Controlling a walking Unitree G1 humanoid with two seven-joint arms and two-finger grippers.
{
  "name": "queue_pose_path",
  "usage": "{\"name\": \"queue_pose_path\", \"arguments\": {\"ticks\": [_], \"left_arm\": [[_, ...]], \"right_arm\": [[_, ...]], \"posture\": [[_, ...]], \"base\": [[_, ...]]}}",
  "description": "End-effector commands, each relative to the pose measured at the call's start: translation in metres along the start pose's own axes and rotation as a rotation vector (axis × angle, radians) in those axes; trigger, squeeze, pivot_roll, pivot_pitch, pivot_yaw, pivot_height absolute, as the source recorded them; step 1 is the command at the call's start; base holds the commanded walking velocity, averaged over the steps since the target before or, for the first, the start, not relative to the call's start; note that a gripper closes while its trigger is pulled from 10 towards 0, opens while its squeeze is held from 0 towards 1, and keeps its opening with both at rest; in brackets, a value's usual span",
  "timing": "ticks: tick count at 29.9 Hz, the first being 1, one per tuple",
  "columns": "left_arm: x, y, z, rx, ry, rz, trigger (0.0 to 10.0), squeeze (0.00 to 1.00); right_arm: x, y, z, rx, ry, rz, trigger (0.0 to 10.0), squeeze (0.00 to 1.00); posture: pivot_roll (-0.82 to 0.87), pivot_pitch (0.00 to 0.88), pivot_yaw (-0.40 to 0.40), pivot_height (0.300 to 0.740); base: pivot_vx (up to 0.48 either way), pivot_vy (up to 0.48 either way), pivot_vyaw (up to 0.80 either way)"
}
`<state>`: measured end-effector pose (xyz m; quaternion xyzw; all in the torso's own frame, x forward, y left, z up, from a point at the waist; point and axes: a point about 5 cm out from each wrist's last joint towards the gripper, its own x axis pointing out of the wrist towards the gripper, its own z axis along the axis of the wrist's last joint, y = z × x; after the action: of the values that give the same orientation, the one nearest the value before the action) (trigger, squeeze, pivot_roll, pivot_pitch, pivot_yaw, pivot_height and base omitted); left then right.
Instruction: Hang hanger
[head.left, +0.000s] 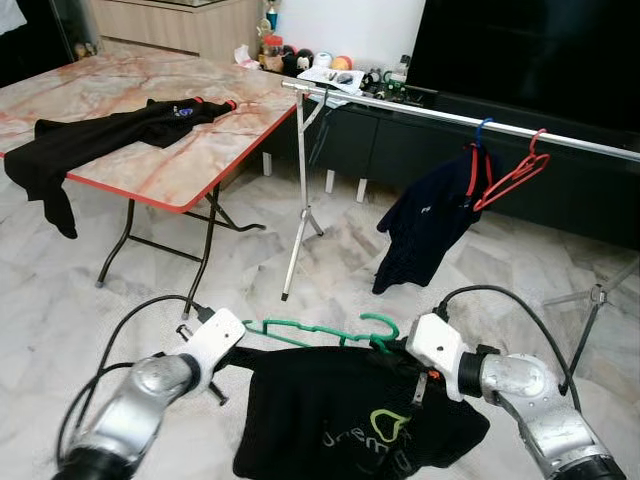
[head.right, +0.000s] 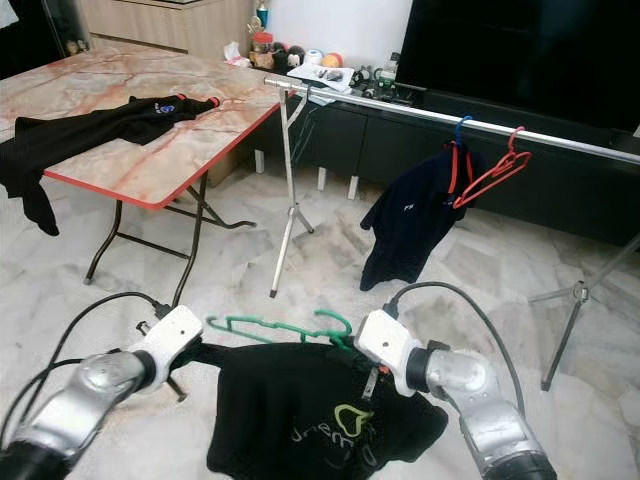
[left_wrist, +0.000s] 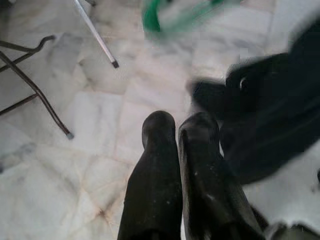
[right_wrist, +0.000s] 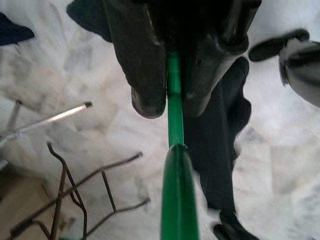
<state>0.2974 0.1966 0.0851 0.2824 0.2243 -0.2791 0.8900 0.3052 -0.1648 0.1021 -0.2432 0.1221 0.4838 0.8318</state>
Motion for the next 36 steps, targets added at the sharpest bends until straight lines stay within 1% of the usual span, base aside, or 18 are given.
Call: {"name": "queue_pose_path", "arguments": {"ticks": [1, 3, 4, 7, 9, 11, 12, 14, 15, 19, 21, 23, 24, 25, 26, 27, 32, 36], "left_arm": [[-0.001, -0.006, 0.004, 0.031, -0.028, -0.052, 10.0, 1.00], [-0.011, -0.008, 0.007, 0.077, -0.028, -0.153, 10.0, 1.00], [-0.011, -0.008, 0.007, 0.077, -0.028, -0.153, 10.0, 1.00], [-0.017, -0.010, 0.010, 0.089, -0.032, -0.211, 10.0, 1.00], [-0.021, -0.004, 0.021, 0.087, -0.086, -0.190, 10.0, 1.00], [-0.022, 0.004, 0.031, 0.068, -0.146, -0.145, 10.0, 1.00], [-0.024, 0.007, 0.038, 0.054, -0.178, -0.142, 10.0, 1.00], [-0.029, 0.010, 0.050, 0.037, -0.235, -0.158, 10.0, 1.00], [-0.034, 0.010, 0.061, 0.037, -0.278, -0.203, 10.0, 1.00], [-0.040, 0.003, 0.073, 0.056, -0.315, -0.305, 10.0, 1.00], [-0.039, -0.005, 0.078, 0.068, -0.328, -0.361, 10.0, 1.00], [-0.036, -0.012, 0.080, 0.069, -0.333, -0.396, 10.0, 1.00], [-0.030, -0.017, 0.082, 0.076, -0.334, -0.410, 10.0, 1.00], [-0.030, -0.017, 0.082, 0.076, -0.334, -0.410, 10.0, 1.00], [-0.027, -0.020, 0.083, 0.073, -0.334, -0.417, 10.0, 0.84], [-0.024, -0.023, 0.084, 0.074, -0.329, -0.433, 10.0, 0.00], [-0.021, -0.037, 0.089, 0.084, -0.330, -0.523, 10.0, 0.00], [-0.013, -0.041, 0.094, 0.108, -0.327, -0.519, 10.0, 0.00]], "right_arm": [[0.000, -0.005, 0.005, -0.036, -0.002, -0.013, 10.0, 0.00], [0.005, -0.009, 0.000, -0.068, 0.047, -0.048, 10.0, 0.00], [0.005, -0.009, 0.000, -0.068, 0.047, -0.048, 10.0, 0.00], [0.008, -0.011, 0.002, -0.063, 0.034, -0.057, 10.0, 0.00], [0.010, -0.010, 0.003, -0.074, 0.035, -0.035, 10.0, 0.00], [0.011, -0.008, 0.002, -0.091, 0.046, -0.009, 10.0, 0.00], [0.012, -0.007, 0.001, -0.105, 0.062, 0.003, 10.0, 0.00], [0.013, -0.006, -0.002, -0.131, 0.089, 0.028, 10.0, 0.00], [0.015, -0.005, -0.004, -0.153, 0.110, 0.056, 10.0, 0.00], [0.019, -0.005, -0.005, -0.189, 0.144, 0.084, 10.0, 0.00], [0.022, -0.006, -0.003, -0.209, 0.148, 0.100, 10.0, 0.00], [0.025, -0.005, 0.003, -0.212, 0.127, 0.116, 10.0, 0.00], [0.028, -0.005, 0.010, -0.224, 0.099, 0.134, 10.0, 0.00], [0.028, -0.005, 0.010, -0.224, 0.099, 0.134, 10.0, 0.00], [0.029, -0.005, 0.014, -0.232, 0.088, 0.140, 10.0, 0.00], [0.030, -0.006, 0.017, -0.242, 0.078, 0.143, 10.0, 0.00], [0.030, -0.010, 0.029, -0.270, 0.044, 0.150, 10.0, 0.00], [0.025, -0.007, 0.041, -0.310, 0.001, 0.207, 10.0, 0.00]], "posture": [[0.16, 0.043, -0.049, 0.740], [0.17, 0.047, -0.056, 0.740], [0.17, 0.047, -0.056, 0.740], [0.17, 0.047, -0.059, 0.740], [0.17, 0.049, -0.061, 0.740], [0.16, 0.050, -0.064, 0.740], [0.16, 0.050, -0.065, 0.740], [0.16, 0.050, -0.065, 0.740], [0.17, 0.050, -0.068, 0.740], [0.17, 0.049, -0.068, 0.740], [0.17, 0.049, -0.068, 0.740], [0.17, 0.050, -0.070, 0.740], [0.17, 0.050, -0.069, 0.740], [0.17, 0.050, -0.069, 0.740], [0.17, 0.051, -0.069, 0.740], [0.17, 0.051, -0.069, 0.740], [0.17, 0.051, -0.069, 0.740], [0.17, 0.051, -0.069, 0.740]], "base": [[0.000, 0.000, 0.00], [0.000, 0.000, 0.00], [0.000, 0.000, 0.00], [0.000, 0.000, 0.00], [0.000, 0.000, 0.00], [0.000, 0.000, 0.00], [0.000, 0.000, 0.00], [0.000, 0.000, 0.00], [0.000, 0.000, 0.00], [0.000, 0.000, 0.00], [0.000, 0.000, 0.00], [0.000, 0.000, 0.00], [0.000, 0.000, 0.00], [0.000, 0.000, 0.00], [0.000, 0.000, 0.00], [0.000, 0.000, 0.00], [0.000, 0.000, 0.00], [0.000, 0.000, 0.00]]}}
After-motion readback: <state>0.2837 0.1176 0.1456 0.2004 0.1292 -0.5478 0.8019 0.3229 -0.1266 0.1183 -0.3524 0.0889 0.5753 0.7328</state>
